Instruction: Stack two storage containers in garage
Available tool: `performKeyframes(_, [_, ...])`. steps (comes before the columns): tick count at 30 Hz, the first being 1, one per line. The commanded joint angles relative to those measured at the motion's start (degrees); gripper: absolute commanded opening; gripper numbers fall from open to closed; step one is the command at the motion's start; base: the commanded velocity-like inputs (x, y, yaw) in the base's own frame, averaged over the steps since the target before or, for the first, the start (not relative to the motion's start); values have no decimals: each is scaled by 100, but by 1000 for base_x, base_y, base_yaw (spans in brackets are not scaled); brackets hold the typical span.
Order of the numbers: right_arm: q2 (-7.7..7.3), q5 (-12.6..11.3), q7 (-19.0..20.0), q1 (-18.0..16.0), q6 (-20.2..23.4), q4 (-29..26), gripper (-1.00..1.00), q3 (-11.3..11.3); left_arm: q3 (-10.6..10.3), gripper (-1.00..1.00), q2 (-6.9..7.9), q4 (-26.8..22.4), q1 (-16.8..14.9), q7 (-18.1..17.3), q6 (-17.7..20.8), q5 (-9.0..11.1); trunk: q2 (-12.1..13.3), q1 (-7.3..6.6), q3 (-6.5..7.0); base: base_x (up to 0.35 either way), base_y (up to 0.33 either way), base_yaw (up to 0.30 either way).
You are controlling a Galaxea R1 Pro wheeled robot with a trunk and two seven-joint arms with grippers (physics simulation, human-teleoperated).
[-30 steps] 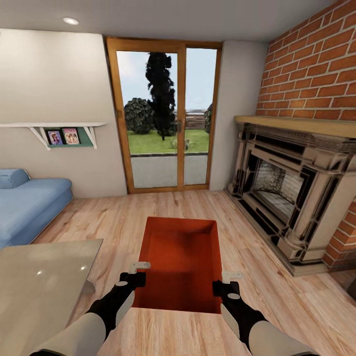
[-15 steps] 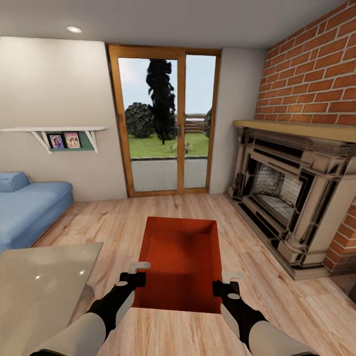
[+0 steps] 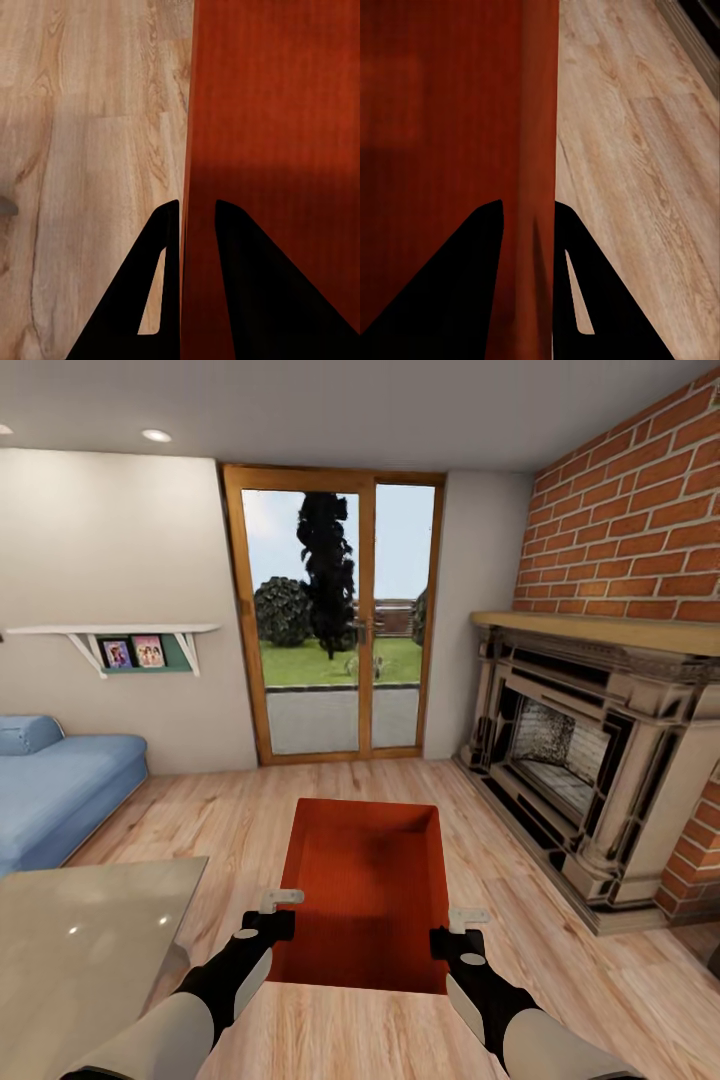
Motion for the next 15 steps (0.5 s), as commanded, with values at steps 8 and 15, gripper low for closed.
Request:
performKeyframes(8, [6,-127,-24,-4,-23,26,-100,-10,12,-100,-4,-29,-4,83,-44,-27,-5,0,67,0,0,0])
performKeyframes(15, [6,-128,-24,-5,-24,26,-100,-15,12,-100,-12,-29,-4,83,-44,-27,-5,0,132,0,0,0])
